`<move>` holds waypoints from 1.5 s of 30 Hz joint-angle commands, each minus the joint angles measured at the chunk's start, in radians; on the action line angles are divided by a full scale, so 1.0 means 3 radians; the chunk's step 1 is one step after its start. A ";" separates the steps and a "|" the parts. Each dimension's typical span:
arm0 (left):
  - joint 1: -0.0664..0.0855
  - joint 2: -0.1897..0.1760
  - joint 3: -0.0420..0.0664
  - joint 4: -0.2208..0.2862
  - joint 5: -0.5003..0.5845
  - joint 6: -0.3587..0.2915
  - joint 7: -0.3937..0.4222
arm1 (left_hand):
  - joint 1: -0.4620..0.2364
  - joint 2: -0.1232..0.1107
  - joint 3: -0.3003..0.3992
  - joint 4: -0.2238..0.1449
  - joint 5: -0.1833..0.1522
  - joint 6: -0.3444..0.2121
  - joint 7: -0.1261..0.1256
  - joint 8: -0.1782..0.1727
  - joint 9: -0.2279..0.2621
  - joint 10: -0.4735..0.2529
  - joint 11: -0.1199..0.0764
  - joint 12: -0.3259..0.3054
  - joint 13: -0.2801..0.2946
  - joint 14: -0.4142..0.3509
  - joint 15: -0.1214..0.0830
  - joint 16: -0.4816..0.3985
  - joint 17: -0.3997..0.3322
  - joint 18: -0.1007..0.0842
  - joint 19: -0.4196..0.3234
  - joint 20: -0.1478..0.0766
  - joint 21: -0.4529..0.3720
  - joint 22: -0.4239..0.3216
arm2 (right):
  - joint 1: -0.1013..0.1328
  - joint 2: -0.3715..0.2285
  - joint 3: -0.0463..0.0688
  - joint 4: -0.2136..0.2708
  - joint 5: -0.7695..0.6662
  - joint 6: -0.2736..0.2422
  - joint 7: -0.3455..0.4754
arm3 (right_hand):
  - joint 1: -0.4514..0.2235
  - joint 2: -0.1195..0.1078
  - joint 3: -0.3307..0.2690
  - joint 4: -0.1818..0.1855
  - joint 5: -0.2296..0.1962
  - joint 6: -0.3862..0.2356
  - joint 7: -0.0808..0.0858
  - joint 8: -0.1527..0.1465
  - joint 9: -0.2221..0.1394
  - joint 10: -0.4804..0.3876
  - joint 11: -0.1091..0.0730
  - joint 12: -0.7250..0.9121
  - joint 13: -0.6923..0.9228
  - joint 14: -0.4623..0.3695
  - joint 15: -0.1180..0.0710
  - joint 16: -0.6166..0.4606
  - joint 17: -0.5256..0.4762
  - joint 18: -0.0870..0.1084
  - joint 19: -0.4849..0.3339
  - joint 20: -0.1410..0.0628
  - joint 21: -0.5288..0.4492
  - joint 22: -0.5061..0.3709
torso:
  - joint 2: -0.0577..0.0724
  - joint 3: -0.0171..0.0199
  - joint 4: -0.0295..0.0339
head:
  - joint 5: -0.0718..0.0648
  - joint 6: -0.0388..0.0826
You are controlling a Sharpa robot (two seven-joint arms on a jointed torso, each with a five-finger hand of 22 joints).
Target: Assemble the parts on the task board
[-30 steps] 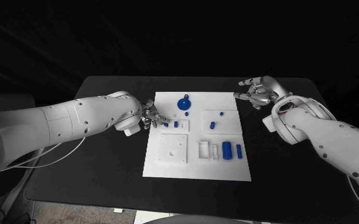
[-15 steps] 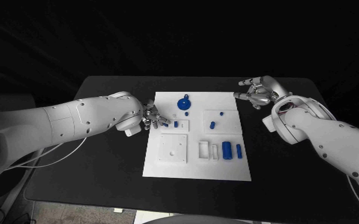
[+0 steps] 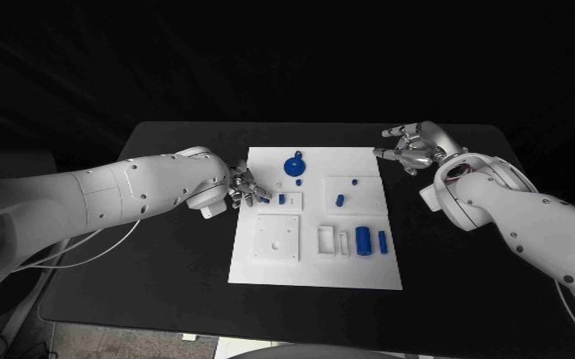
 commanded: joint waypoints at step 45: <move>-0.0013 0.0039 0.0003 -0.0010 0.0063 -0.0006 0.0132 | -0.0030 0.0466 0.0534 -0.0841 0.0651 -0.0267 -0.0002 0.0304 0.0635 0.0143 0.0008 -0.0008 0.0003 -0.0018 0.0004 0.0030 0.0010 -0.0040 -0.0030 0.0027 0.0045 0.0063 | -0.0005 0.0006 0.0001 -0.0003 -0.0007 0.0078 0.0017 | -0.0031 0.0005 0.0004 -0.0007 0.0010 0.0012 0.0002 -0.0008 0.0003 -0.0016 -0.0010 -0.0008 0.0002 -0.0001 -0.0011 -0.0008 0.0002 0.0053 0.0024 0.0006 0.0000 0.0270 | 0.0000 0.0001 -0.0001 | -0.0007 -0.0018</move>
